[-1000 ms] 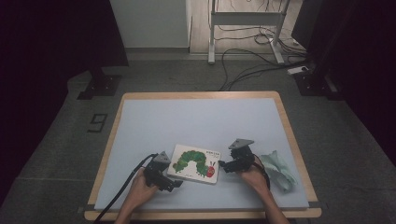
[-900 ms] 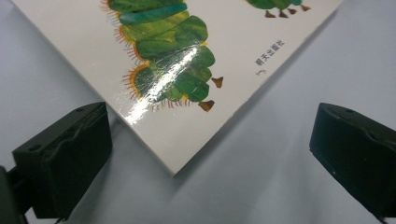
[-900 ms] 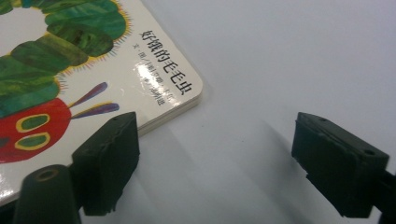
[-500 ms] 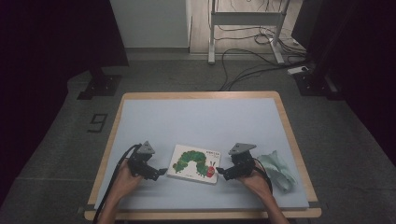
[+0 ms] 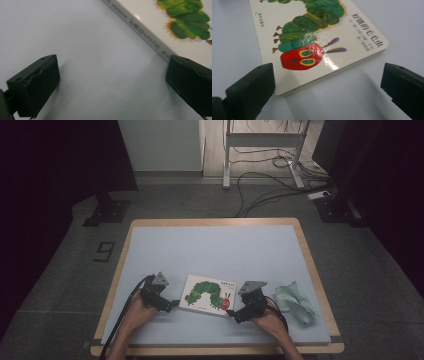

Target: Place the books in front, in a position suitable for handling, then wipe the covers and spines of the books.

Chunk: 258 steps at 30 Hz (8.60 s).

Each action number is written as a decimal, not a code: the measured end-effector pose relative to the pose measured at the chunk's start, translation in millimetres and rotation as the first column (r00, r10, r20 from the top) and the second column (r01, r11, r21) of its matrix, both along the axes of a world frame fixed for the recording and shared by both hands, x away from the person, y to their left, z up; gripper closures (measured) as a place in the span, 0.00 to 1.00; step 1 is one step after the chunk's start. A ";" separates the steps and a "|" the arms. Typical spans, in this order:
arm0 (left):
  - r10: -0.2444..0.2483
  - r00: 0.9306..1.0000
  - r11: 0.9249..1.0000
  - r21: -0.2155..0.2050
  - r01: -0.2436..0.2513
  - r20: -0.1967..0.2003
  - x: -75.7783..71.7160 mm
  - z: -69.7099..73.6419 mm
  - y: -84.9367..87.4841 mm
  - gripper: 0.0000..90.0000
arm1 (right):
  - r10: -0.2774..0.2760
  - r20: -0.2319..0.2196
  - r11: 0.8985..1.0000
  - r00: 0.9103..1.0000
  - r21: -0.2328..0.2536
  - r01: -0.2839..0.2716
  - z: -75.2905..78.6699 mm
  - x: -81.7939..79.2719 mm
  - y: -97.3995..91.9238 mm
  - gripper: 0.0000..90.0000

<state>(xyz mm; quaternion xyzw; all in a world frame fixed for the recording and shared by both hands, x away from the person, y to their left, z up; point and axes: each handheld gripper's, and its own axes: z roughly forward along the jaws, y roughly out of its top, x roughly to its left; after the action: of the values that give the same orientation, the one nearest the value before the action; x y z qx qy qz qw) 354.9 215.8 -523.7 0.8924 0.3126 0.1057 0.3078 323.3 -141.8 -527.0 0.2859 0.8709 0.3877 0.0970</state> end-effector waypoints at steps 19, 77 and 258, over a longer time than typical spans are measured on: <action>-0.089 0.996 0.995 -0.038 0.090 0.029 -29.4 -4.2 -44.6 0.00 | 0.015 -0.040 1.000 0.999 0.005 -0.015 -4.9 11.6 -14.4 0.00; -0.144 0.989 0.988 -0.056 0.145 0.019 -42.4 -4.3 -37.3 0.00 | -0.005 -0.081 0.998 0.997 0.059 0.010 -4.8 68.3 21.7 0.00; 0.020 0.999 0.998 -0.054 -0.018 0.034 -54.5 -5.3 -1.0 0.00 | -0.162 0.027 0.986 0.986 -0.045 0.163 62.6 31.6 -23.4 0.85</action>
<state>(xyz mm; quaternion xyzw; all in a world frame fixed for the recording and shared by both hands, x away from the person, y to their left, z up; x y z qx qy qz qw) 300.3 214.7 -529.1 0.8788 0.3185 0.1158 0.3360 354.9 -165.2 -464.4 0.3492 0.8524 0.3611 0.1452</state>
